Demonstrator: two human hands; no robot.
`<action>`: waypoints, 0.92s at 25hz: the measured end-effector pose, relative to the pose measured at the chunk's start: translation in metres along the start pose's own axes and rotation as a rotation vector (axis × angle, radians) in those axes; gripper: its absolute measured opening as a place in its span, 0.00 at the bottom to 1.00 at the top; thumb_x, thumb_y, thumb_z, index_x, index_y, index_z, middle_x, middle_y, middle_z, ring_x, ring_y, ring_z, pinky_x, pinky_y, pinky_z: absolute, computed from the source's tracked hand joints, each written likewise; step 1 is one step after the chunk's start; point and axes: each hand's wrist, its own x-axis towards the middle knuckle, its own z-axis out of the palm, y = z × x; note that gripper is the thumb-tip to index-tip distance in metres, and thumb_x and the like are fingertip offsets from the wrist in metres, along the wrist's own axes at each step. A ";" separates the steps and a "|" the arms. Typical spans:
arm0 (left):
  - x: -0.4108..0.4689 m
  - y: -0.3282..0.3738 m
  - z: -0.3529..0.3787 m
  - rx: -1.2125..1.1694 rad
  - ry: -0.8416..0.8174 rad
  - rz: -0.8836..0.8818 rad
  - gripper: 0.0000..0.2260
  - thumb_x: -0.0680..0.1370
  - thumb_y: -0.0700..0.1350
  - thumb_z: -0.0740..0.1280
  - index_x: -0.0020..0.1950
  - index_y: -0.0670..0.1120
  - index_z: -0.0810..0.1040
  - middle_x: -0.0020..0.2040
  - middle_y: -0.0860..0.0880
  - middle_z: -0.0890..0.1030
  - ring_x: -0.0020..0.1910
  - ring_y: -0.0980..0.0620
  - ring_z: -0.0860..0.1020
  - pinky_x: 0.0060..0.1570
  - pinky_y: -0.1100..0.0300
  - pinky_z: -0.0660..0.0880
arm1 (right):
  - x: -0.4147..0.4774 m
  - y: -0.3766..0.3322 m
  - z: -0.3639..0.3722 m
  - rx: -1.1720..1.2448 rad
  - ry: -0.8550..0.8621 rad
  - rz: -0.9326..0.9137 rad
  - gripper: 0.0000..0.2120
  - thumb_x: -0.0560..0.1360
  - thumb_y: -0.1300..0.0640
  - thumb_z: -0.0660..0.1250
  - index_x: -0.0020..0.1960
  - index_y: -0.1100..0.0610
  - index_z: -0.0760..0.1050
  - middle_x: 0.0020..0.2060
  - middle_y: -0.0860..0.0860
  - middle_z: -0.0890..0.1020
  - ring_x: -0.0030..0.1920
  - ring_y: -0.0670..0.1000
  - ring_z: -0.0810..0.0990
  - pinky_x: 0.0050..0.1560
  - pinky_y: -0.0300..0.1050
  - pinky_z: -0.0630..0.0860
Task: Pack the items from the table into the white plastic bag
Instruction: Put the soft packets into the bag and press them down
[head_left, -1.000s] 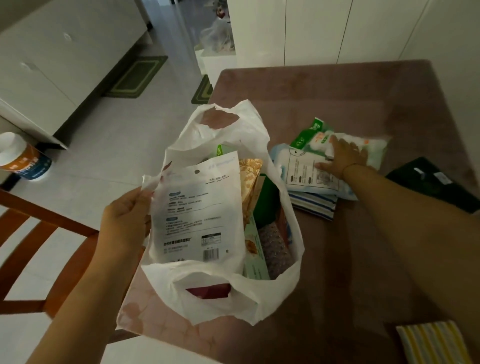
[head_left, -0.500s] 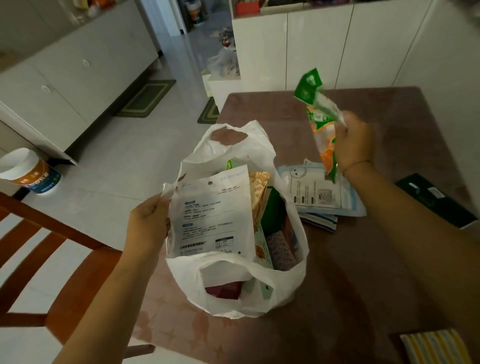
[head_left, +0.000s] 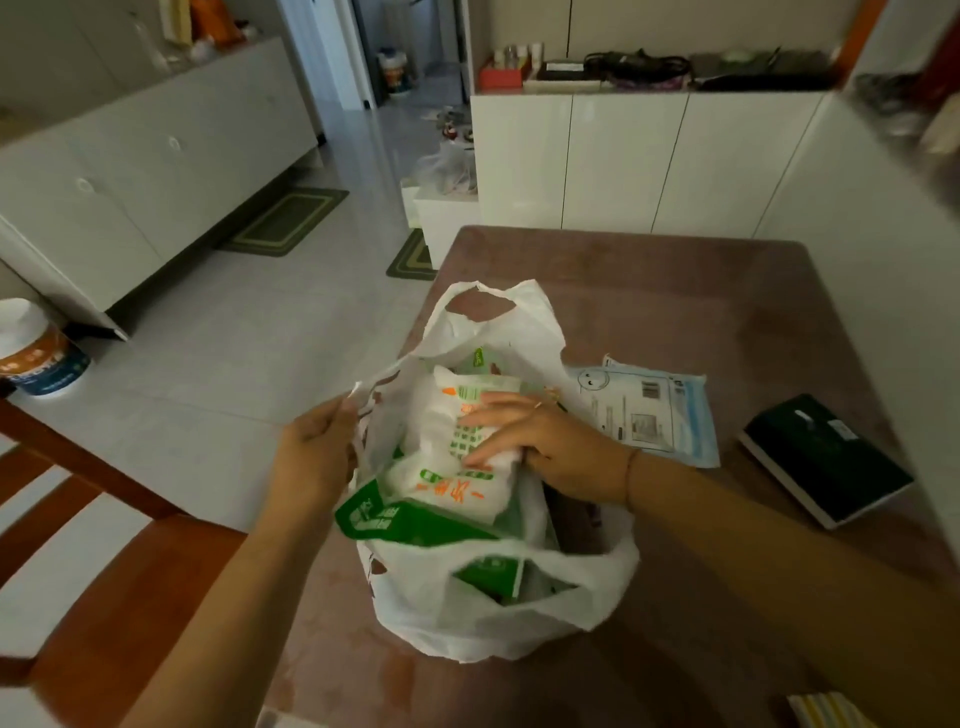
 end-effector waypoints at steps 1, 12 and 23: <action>0.002 0.000 0.000 -0.020 0.010 -0.009 0.11 0.81 0.49 0.57 0.53 0.53 0.79 0.36 0.51 0.81 0.31 0.54 0.75 0.35 0.60 0.75 | 0.006 0.005 -0.006 -0.031 0.025 0.033 0.25 0.70 0.76 0.57 0.57 0.54 0.80 0.68 0.50 0.72 0.73 0.51 0.59 0.76 0.50 0.49; 0.012 0.001 -0.004 -0.038 -0.003 -0.035 0.11 0.81 0.46 0.56 0.50 0.49 0.79 0.20 0.59 0.75 0.20 0.63 0.72 0.29 0.60 0.78 | 0.045 0.014 0.005 -0.277 -0.281 0.259 0.33 0.73 0.32 0.55 0.73 0.36 0.45 0.76 0.45 0.40 0.75 0.55 0.35 0.72 0.66 0.39; 0.015 -0.003 0.003 -0.018 -0.009 0.000 0.11 0.81 0.47 0.56 0.47 0.53 0.77 0.25 0.57 0.79 0.22 0.62 0.74 0.23 0.69 0.71 | 0.017 0.010 -0.051 0.464 0.326 0.168 0.20 0.77 0.50 0.61 0.68 0.51 0.68 0.67 0.45 0.70 0.66 0.41 0.68 0.66 0.41 0.69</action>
